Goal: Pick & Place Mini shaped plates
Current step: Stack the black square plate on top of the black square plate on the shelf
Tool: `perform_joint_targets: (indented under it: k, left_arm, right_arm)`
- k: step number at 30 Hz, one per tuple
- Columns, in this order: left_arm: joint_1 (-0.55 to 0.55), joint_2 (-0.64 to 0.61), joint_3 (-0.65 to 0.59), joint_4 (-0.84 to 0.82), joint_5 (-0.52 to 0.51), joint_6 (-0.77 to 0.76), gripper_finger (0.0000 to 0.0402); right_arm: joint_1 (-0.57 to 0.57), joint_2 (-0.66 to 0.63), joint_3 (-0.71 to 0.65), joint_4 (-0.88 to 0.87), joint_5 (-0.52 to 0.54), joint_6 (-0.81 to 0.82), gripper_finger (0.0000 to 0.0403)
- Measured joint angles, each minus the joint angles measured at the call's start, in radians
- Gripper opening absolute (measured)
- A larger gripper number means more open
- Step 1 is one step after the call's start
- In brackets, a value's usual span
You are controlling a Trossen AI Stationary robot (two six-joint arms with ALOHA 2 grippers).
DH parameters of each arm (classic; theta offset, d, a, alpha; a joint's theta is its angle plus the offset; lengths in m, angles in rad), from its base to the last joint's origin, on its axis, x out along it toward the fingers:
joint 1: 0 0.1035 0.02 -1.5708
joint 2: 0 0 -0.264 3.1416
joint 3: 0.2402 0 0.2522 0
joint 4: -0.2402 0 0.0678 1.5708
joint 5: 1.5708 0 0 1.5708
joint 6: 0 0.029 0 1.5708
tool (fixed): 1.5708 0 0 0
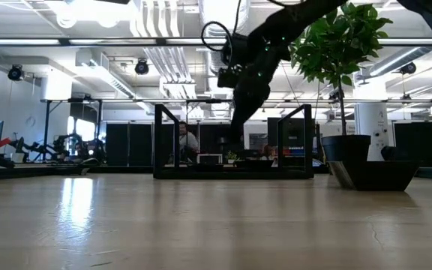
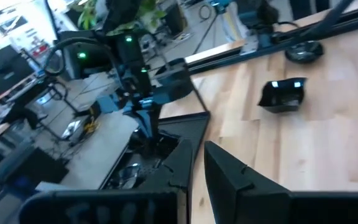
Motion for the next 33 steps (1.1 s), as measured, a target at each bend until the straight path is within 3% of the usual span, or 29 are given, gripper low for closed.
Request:
perform_joint_targets:
  k: [16,33]
  left_arm:
    - [0.07,0.0,0.0,-0.004,0.003,0.011,0.0037]
    - [0.072,0.0,0.002,-0.005,0.001,0.039,0.0037]
  right_arm:
    - [-0.118,0.074,-0.016,0.057,-0.058,-0.101,0.0008]
    - [-0.121,0.073,-0.087,0.131,-0.08,-0.156,0.0008]
